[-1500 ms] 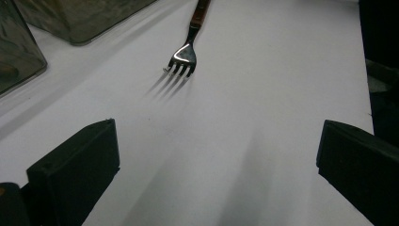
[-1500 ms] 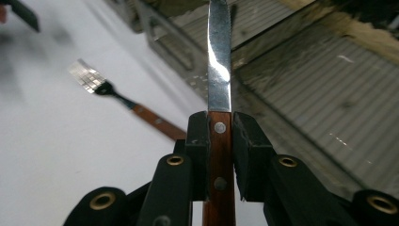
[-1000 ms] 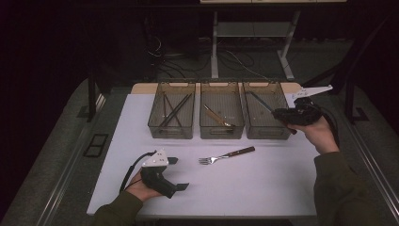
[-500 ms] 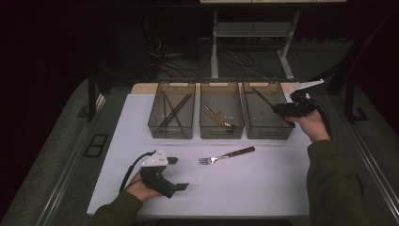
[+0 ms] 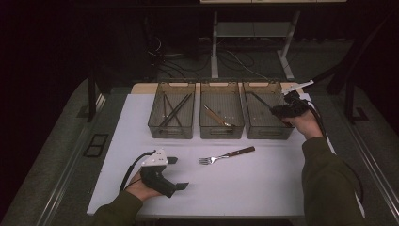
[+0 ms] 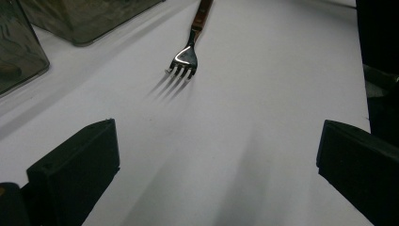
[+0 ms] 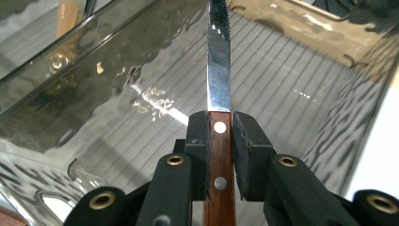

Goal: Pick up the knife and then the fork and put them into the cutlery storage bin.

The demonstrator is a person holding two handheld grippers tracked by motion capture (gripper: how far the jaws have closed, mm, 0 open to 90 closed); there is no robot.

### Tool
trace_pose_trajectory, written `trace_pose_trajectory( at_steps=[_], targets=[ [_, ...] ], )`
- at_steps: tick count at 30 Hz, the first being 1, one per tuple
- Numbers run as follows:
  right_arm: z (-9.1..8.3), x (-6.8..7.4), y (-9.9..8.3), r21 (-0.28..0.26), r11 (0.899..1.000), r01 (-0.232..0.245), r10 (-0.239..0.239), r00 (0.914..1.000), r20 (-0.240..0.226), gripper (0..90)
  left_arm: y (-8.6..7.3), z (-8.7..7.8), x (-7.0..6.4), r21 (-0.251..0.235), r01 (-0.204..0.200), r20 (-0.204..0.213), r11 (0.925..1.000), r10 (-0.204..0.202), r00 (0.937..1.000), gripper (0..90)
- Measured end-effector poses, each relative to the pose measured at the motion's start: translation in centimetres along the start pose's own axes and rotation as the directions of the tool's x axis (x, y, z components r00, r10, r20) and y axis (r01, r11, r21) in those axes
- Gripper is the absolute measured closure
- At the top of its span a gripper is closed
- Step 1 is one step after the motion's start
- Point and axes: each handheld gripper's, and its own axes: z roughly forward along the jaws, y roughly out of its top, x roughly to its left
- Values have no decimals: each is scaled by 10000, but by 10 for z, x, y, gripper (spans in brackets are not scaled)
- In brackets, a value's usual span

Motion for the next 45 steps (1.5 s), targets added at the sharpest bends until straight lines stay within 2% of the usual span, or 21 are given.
trace_pose_trajectory(
  at_steps=[5,6,7,11,15,17,23,28,30,33,39,42,45],
  targets=[
    [7,5,0,494,9983,311,-321,9993,197,762,0,1,-1,-17,-9,-6,10000,9,10000,0],
    [7,6,0,485,9982,341,-356,9989,313,725,0,1,-1,-9,-17,-4,10000,17,10000,0],
    [8,6,0,421,9988,249,-263,9991,325,640,0,0,-1,-11,-23,-7,10000,23,10000,0],
    [5,6,0,278,9996,86,-95,9993,357,536,0,1,-1,-20,-5,12,10000,5,10000,0],
    [-2,6,0,60,9998,-190,189,9996,185,506,0,1,-1,-17,-21,8,10000,21,10000,0],
    [-7,8,0,-98,9994,-341,340,9994,-45,491,0,1,-1,-21,-13,8,10000,13,10000,0],
    [-28,22,-2,-602,9967,-541,509,9972,-546,466,0,1,-2,-25,-3,5,10000,3,10000,0],
    [-43,39,-9,-961,9950,-267,208,9979,-616,494,0,1,-2,-96,43,-24,9999,-43,10000,0],
    [-47,47,-13,-1050,9945,-7,-50,9985,-547,518,0,0,-2,-90,41,-41,10000,-41,10000,0],
    [-52,57,-19,-1164,9931,117,-202,9972,-724,533,0,1,-3,-82,33,-43,10000,-33,10000,0],
    [-54,76,-31,-1177,9918,492,-619,9923,-1076,614,0,0,-3,-89,43,-70,10000,-43,10000,0],
    [-53,85,-37,-1208,9896,777,-926,9880,-1233,679,0,0,-3,-88,42,-72,10000,-43,10000,0],
    [-50,93,-43,-1155,9895,869,-1034,9840,-1449,768,0,0,-3,-67,30,-87,10000,-31,10000,0]
  ],
)
